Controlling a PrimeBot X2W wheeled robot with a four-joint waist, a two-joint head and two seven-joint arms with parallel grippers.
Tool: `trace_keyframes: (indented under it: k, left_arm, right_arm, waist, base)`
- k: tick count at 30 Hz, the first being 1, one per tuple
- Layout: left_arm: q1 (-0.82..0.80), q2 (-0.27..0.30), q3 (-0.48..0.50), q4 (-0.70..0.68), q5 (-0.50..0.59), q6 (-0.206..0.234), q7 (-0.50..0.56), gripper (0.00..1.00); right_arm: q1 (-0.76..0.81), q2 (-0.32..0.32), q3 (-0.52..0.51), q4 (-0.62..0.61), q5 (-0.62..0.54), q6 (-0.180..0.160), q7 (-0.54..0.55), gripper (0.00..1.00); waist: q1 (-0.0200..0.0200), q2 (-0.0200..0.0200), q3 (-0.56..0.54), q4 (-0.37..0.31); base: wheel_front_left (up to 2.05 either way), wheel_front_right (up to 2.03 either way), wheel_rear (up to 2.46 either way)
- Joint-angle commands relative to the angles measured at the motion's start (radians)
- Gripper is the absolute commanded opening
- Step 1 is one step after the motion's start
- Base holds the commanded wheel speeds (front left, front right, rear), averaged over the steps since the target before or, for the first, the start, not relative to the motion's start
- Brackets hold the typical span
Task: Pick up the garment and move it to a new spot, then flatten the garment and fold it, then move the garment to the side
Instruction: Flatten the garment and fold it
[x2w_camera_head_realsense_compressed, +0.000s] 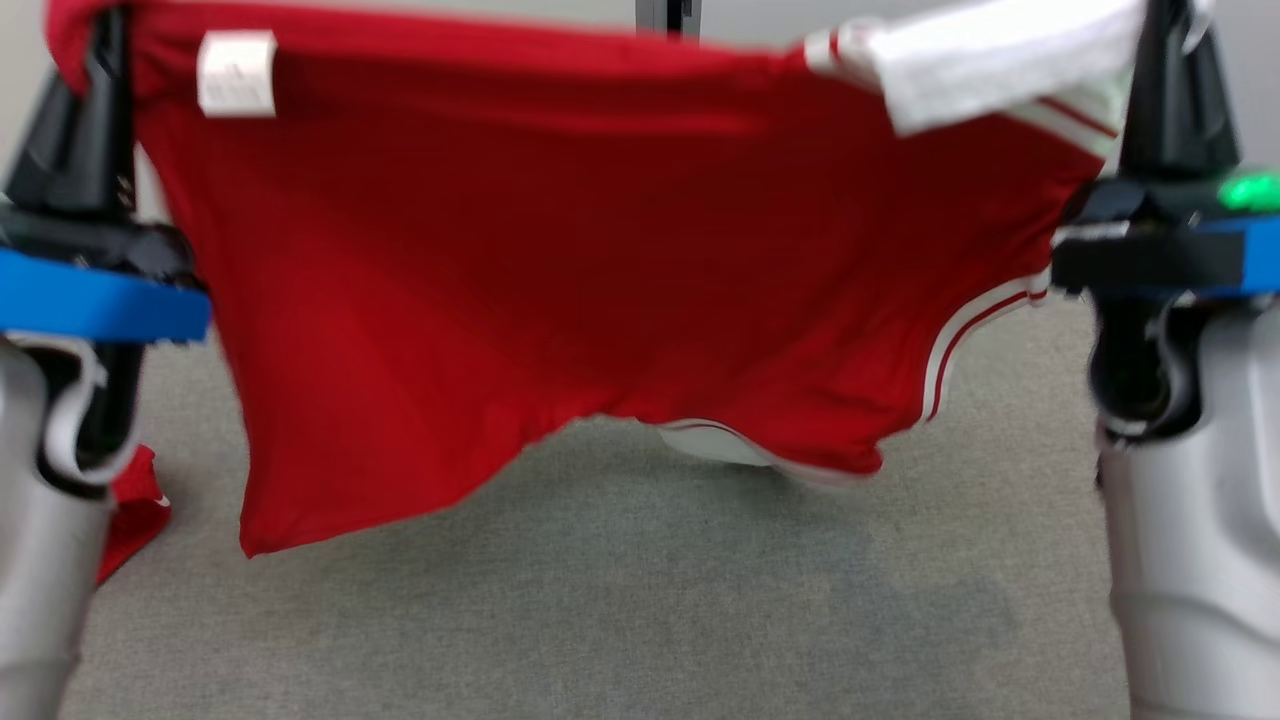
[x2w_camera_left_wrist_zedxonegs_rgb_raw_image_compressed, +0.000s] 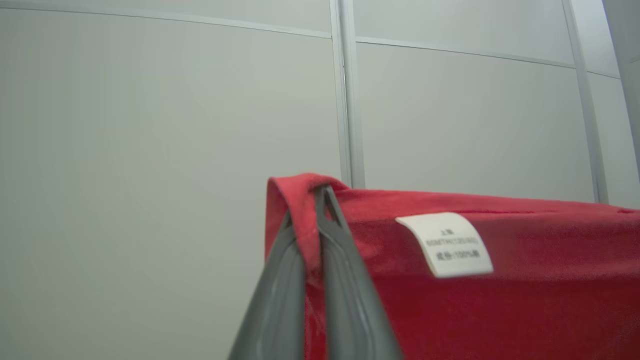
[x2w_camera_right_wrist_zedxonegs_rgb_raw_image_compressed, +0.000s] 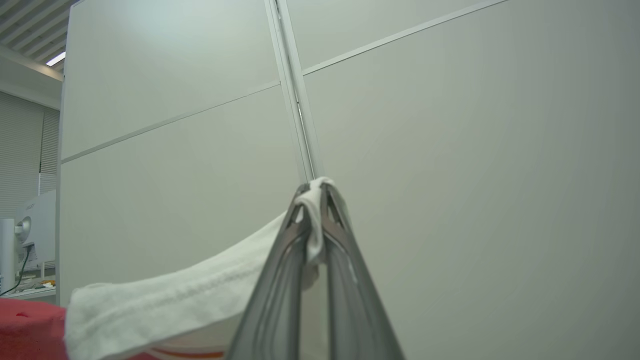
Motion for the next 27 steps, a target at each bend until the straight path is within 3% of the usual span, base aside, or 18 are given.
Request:
trace_keyframes:
  k: [1, 5, 11, 18, 22, 27]
  left_arm:
    - [-0.034, 0.006, 0.006, 0.009, 0.003, 0.003, 0.009, 0.0]
    - [-0.131, 0.045, -0.019, 0.027, 0.024, 0.003, 0.047, 0.0]
    - [-0.254, 0.055, -0.048, 0.094, 0.013, 0.003, 0.065, 0.0]
    - [-0.455, 0.09, -0.057, 0.199, 0.047, 0.003, -0.015, 0.0]
    - [-0.495, 0.079, -0.057, 0.246, 0.017, 0.003, -0.028, 0.0]
    - [-0.382, 0.067, -0.042, 0.279, -0.008, 0.003, -0.03, 0.0]
  right_arm:
    - [-0.042, -0.013, -0.008, -0.008, -0.023, 0.0, 0.014, 0.0]
    - [-0.167, -0.009, -0.041, -0.001, -0.109, 0.0, 0.074, 0.0]
    - [-0.353, -0.004, -0.1, 0.079, -0.238, 0.0, 0.135, 0.0]
    - [-0.59, -0.005, -0.136, 0.165, -0.348, 0.0, 0.046, 0.0]
    - [-0.631, -0.004, -0.15, 0.209, -0.357, 0.0, 0.005, 0.0]
    - [-0.51, -0.005, -0.156, 0.241, -0.339, -0.001, -0.017, 0.0]
  waist:
    - [0.0001, 0.0001, 0.008, 0.003]
    - [0.0001, 0.0001, 0.073, 0.011]
    - [0.0001, 0.0001, 0.223, 0.025]
    - [0.0001, 0.0001, 0.358, 0.011]
    - [0.0001, 0.0001, 0.366, -0.002]
    - [0.0001, 0.0001, 0.36, -0.016]
  base:
    - [0.0, 0.0, 0.0]
    - [0.0, 0.0, 0.0]
    - [0.0, 0.0, 0.0]
    - [0.0, 0.0, 0.0]
    - [0.0, 0.0, 0.0]
    - [0.0, 0.0, 0.0]
